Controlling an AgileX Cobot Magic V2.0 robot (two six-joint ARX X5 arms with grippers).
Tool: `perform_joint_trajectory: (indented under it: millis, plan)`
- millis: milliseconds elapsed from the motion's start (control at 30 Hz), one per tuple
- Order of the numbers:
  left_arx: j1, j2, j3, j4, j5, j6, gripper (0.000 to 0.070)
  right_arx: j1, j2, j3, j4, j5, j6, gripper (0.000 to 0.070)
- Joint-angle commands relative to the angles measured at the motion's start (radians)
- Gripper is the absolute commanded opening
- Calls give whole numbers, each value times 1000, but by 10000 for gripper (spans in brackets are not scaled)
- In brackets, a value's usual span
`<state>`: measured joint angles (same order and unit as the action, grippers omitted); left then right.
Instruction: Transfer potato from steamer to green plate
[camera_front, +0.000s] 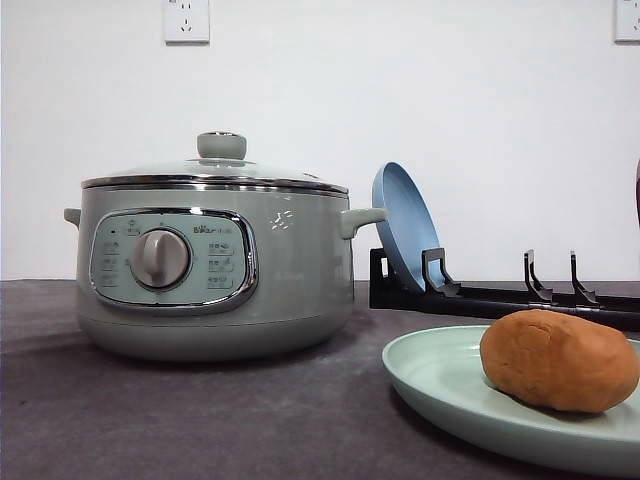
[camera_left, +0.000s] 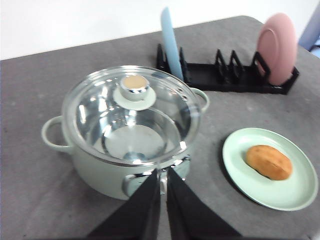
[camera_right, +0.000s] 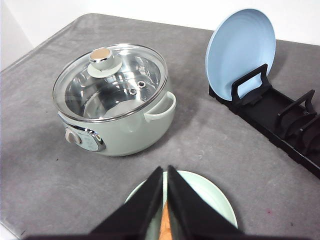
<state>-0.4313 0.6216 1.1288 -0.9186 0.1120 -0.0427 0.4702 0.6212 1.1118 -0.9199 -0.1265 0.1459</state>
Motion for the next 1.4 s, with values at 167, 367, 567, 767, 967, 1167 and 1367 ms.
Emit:
perform_joint_trajectory:
  millis: [167, 367, 567, 767, 967, 1167, 1367]
  plan:
    - [169, -54, -203, 200, 5, 8, 17, 5, 3, 12, 11, 3, 10, 0]
    - [314, -166, -550, 532, 3, 8, 16, 5, 3, 12, 11, 3, 11, 0]
    - [347, -335, -873, 836, -48, 6, 16, 5, 3, 12, 11, 4, 10, 0]
    - [365, -489, -1050, 911, -123, -76, 16, 5, 3, 12, 11, 4, 11, 0]
    - [382, -595, -1115, 907, -123, -85, 17, 5, 3, 12, 11, 4, 11, 0]
    - [382, -619, -1117, 794, -124, -81, 16, 5, 3, 12, 11, 3, 11, 0]
    - [380, -619, -1117, 728, -124, -83, 17, 5, 3, 12, 11, 4, 11, 0]
